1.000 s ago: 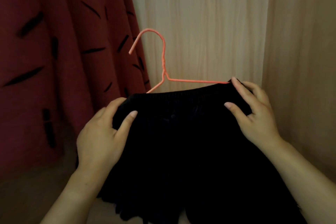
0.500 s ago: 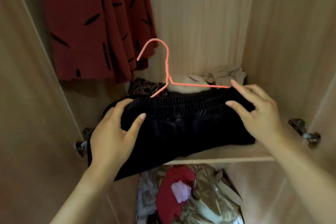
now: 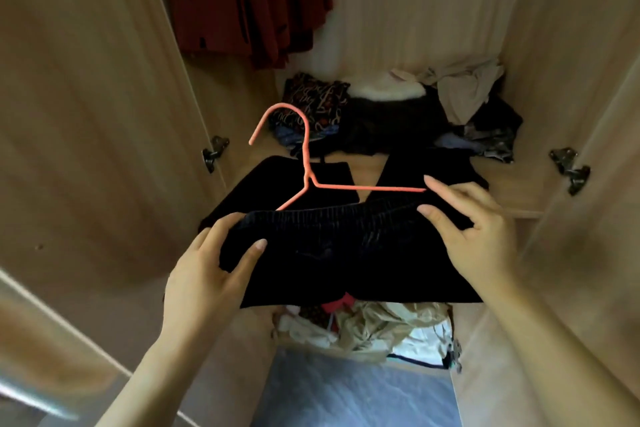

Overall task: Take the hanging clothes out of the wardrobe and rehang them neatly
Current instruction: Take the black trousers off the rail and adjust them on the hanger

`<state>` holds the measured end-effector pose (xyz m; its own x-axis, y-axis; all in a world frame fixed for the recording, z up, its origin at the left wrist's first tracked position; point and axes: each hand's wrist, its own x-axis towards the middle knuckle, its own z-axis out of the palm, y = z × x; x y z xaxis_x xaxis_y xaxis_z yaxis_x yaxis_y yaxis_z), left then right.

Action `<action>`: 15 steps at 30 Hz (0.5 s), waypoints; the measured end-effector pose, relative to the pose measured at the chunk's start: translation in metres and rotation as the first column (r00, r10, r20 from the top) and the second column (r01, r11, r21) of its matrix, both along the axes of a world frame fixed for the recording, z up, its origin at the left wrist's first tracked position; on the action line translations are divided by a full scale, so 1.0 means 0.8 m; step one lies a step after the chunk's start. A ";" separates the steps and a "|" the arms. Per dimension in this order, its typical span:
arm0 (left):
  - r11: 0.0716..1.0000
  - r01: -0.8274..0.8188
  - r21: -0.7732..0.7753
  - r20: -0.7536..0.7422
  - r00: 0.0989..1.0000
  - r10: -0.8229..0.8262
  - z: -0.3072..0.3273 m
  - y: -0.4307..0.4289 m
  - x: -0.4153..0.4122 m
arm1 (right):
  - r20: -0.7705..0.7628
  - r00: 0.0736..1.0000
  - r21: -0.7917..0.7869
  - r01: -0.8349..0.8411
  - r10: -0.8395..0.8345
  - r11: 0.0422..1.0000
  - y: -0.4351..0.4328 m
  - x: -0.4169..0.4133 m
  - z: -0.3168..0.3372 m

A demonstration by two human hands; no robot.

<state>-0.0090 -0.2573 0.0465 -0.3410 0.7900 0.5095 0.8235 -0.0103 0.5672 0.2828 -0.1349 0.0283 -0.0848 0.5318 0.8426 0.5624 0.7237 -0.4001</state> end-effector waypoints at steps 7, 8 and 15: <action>0.994 -0.094 -0.062 -0.021 0.995 0.093 -0.036 -0.116 -0.001 | -0.032 0.997 -0.050 -0.066 0.065 0.997 -0.079 -0.025 -0.041; 0.991 -0.110 -0.075 -0.022 0.994 0.108 -0.038 -0.130 -0.004 | -0.029 0.997 -0.059 -0.070 0.069 0.996 -0.092 -0.031 -0.046; 0.986 -0.087 -0.142 -0.010 0.996 0.086 -0.071 -0.204 -0.038 | -0.065 0.998 -0.151 -0.001 -0.009 0.988 -0.187 -0.061 -0.093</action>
